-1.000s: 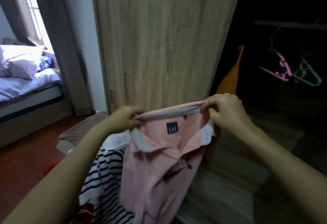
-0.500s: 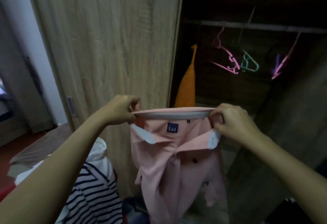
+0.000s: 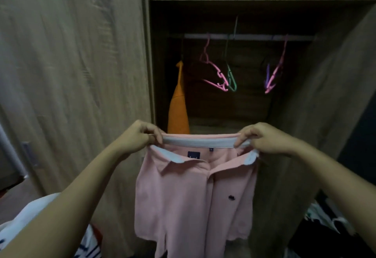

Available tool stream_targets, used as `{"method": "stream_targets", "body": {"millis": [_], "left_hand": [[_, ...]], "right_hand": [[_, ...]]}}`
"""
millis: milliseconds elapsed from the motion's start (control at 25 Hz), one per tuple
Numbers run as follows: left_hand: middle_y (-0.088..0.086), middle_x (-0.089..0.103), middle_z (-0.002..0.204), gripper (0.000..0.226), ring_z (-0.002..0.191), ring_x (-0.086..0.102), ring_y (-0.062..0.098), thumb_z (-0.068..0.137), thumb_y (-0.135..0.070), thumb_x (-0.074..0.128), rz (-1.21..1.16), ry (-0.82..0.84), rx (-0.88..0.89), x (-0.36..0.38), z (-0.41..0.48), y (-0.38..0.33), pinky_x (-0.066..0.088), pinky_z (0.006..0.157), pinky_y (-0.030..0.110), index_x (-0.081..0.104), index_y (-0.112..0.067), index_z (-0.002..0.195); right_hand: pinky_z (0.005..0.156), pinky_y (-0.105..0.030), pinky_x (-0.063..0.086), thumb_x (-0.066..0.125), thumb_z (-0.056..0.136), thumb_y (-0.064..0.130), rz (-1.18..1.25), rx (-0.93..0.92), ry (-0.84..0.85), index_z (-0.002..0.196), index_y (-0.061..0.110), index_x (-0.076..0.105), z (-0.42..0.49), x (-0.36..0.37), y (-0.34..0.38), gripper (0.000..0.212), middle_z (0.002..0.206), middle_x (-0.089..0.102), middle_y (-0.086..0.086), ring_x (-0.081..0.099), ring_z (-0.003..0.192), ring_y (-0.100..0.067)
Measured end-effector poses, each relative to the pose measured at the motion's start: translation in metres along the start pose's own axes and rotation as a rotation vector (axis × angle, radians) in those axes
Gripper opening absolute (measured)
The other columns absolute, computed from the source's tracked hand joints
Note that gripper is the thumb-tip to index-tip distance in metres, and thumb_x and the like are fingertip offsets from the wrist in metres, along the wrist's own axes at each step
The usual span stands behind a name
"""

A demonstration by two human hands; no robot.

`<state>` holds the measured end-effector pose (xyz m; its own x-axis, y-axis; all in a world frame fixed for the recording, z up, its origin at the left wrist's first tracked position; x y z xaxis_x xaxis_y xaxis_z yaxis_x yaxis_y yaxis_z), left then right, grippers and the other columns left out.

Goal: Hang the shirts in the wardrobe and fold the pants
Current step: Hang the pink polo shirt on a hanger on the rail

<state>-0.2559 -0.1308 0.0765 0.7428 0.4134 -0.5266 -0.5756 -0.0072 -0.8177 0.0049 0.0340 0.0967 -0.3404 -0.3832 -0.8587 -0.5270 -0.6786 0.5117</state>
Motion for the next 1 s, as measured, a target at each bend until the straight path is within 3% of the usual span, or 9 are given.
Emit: {"method": "stream_targets", "body": {"millis": [80, 280, 400, 520, 600, 720, 800, 880, 1000], "left_hand": [[0.005, 0.071, 0.077, 0.041, 0.075, 0.065, 0.011, 0.077, 0.015, 0.050, 0.015, -0.012, -0.023, 0.016, 0.023, -0.006, 0.049, 0.064, 0.018, 0.071, -0.016, 0.060], [-0.006, 0.063, 0.099, 0.026, 0.088, 0.060, 0.007, 0.084, -0.005, 0.058, 0.064, -0.138, 0.066, 0.045, 0.081, -0.039, 0.047, 0.076, 0.022, 0.064, -0.022, 0.103], [-0.004, 0.066, 0.091, 0.024, 0.076, 0.063, 0.009, 0.089, -0.012, 0.056, 0.048, -0.184, 0.051, 0.071, 0.131, -0.064, 0.048, 0.068, 0.021, 0.056, -0.025, 0.109], [0.003, 0.065, 0.096, 0.013, 0.080, 0.064, 0.018, 0.096, -0.026, 0.049, -0.221, -0.232, -0.108, 0.088, 0.207, -0.064, 0.049, 0.069, 0.029, 0.056, -0.019, 0.104], [0.008, 0.060, 0.096, 0.032, 0.079, 0.059, 0.018, 0.098, -0.039, 0.041, -0.335, -0.318, -0.191, 0.090, 0.258, -0.061, 0.049, 0.075, 0.033, 0.059, -0.012, 0.103], [0.011, 0.058, 0.120, 0.056, 0.108, 0.056, 0.028, 0.096, -0.046, 0.038, -0.365, -0.388, -0.263, 0.096, 0.314, -0.064, 0.044, 0.098, 0.040, 0.048, -0.003, 0.131], [0.017, 0.060, 0.118, 0.049, 0.099, 0.061, 0.026, 0.094, -0.033, 0.049, -0.425, -0.360, -0.252, 0.102, 0.335, -0.070, 0.051, 0.081, 0.035, 0.046, 0.001, 0.130], [0.019, 0.064, 0.098, 0.036, 0.072, 0.063, 0.019, 0.090, -0.007, 0.055, -0.452, -0.384, -0.220, 0.097, 0.346, -0.075, 0.051, 0.056, 0.025, 0.049, 0.007, 0.123], [0.018, 0.063, 0.095, 0.032, 0.068, 0.060, 0.013, 0.088, 0.006, 0.054, -0.576, -0.448, -0.176, 0.076, 0.351, -0.076, 0.051, 0.052, 0.018, 0.049, 0.008, 0.119]], "right_hand": [[0.078, -0.041, 0.054, 0.045, 0.076, -0.011, 0.045, 0.028, -0.057, 0.078, 0.026, 0.072, 0.010, -0.013, -0.009, 0.046, 0.102, 0.068, 0.001, 0.067, 0.086, -0.025], [0.077, -0.037, 0.056, 0.048, 0.073, -0.001, -0.016, -0.020, -0.046, 0.086, 0.029, 0.071, 0.044, -0.023, -0.007, 0.041, 0.104, 0.068, -0.002, 0.066, 0.085, -0.019], [0.086, -0.033, 0.053, 0.048, 0.073, -0.003, -0.106, -0.105, -0.042, 0.096, 0.021, 0.073, 0.055, -0.030, 0.001, 0.042, 0.112, 0.066, -0.002, 0.063, 0.097, -0.017], [0.077, -0.020, 0.049, 0.048, 0.076, -0.002, -0.127, -0.166, -0.061, 0.101, 0.016, 0.072, 0.059, -0.046, 0.005, 0.039, 0.116, 0.063, -0.001, 0.060, 0.102, -0.015], [0.066, -0.014, 0.045, 0.048, 0.077, -0.001, -0.141, -0.188, -0.087, 0.101, 0.015, 0.072, 0.063, -0.059, 0.004, 0.038, 0.116, 0.063, -0.001, 0.060, 0.098, -0.014], [0.056, -0.012, 0.044, 0.048, 0.077, -0.001, -0.198, -0.201, -0.088, 0.101, 0.015, 0.072, 0.069, -0.078, 0.000, 0.037, 0.114, 0.063, -0.001, 0.060, 0.086, -0.014], [0.054, -0.011, 0.046, 0.047, 0.077, -0.003, -0.203, -0.217, -0.089, 0.101, 0.013, 0.072, 0.074, -0.087, -0.003, 0.038, 0.110, 0.062, -0.002, 0.060, 0.082, -0.015], [0.069, -0.018, 0.053, 0.046, 0.076, -0.003, -0.208, -0.242, -0.129, 0.100, 0.014, 0.072, 0.079, -0.094, -0.004, 0.039, 0.111, 0.063, -0.003, 0.060, 0.093, -0.018], [0.090, -0.037, 0.050, 0.048, 0.076, -0.002, -0.190, -0.252, -0.158, 0.100, 0.016, 0.072, 0.095, -0.092, -0.006, 0.038, 0.115, 0.060, -0.003, 0.057, 0.104, -0.020]]}}
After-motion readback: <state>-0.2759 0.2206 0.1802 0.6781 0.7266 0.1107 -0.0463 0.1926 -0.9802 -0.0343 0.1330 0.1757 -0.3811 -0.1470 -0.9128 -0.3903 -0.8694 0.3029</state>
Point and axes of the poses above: each hand's wrist, its own z-axis towards the middle knuckle, its own x-axis out of the palm, y = z × x, the point moved 4 cm from there along z, towards the middle knuckle
